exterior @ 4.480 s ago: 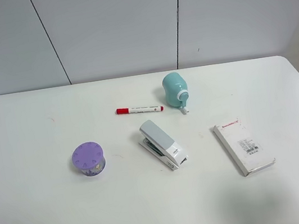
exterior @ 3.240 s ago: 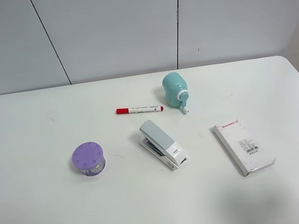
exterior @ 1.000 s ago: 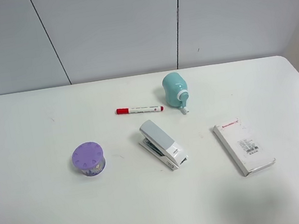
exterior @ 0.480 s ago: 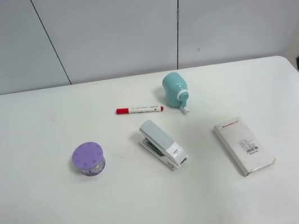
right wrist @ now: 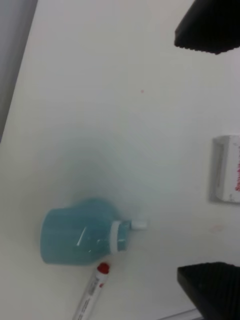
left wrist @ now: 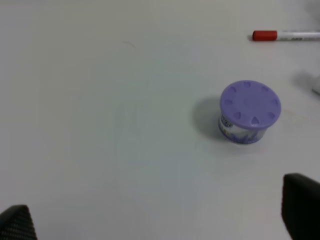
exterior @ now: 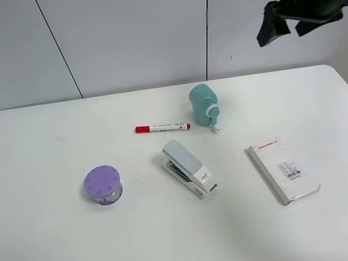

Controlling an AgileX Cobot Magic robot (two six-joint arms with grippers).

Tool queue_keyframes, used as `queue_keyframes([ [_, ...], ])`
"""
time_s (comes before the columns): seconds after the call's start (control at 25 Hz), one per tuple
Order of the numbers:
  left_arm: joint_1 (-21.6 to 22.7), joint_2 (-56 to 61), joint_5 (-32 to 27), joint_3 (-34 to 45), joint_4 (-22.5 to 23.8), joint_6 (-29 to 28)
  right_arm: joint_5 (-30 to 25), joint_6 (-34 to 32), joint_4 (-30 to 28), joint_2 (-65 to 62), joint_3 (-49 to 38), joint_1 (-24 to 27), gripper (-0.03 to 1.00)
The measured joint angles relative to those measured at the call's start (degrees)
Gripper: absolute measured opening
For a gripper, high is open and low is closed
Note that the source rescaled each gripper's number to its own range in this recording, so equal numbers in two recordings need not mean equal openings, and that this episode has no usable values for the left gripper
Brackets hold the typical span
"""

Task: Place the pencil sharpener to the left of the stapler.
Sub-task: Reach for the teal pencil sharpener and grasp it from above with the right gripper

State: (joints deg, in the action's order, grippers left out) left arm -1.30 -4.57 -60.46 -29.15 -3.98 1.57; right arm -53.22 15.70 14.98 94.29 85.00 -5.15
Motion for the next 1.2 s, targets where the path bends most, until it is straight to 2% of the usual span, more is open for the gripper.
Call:
queue_keyframes([
  [0.36,0.0,0.0,0.0,0.0,0.0,0.0,-2.7,-5.7,-0.1,17.9,11.7,-5.9,0.81],
  [0.76,0.0,0.0,0.0,0.0,0.0,0.0,-7.1,-10.5,-2.4,30.5,23.9,-9.9,0.81],
  [1.2,0.0,0.0,0.0,0.0,0.0,0.0,-6.9,-11.9,-2.6,36.4,26.8,-11.2,0.81],
])
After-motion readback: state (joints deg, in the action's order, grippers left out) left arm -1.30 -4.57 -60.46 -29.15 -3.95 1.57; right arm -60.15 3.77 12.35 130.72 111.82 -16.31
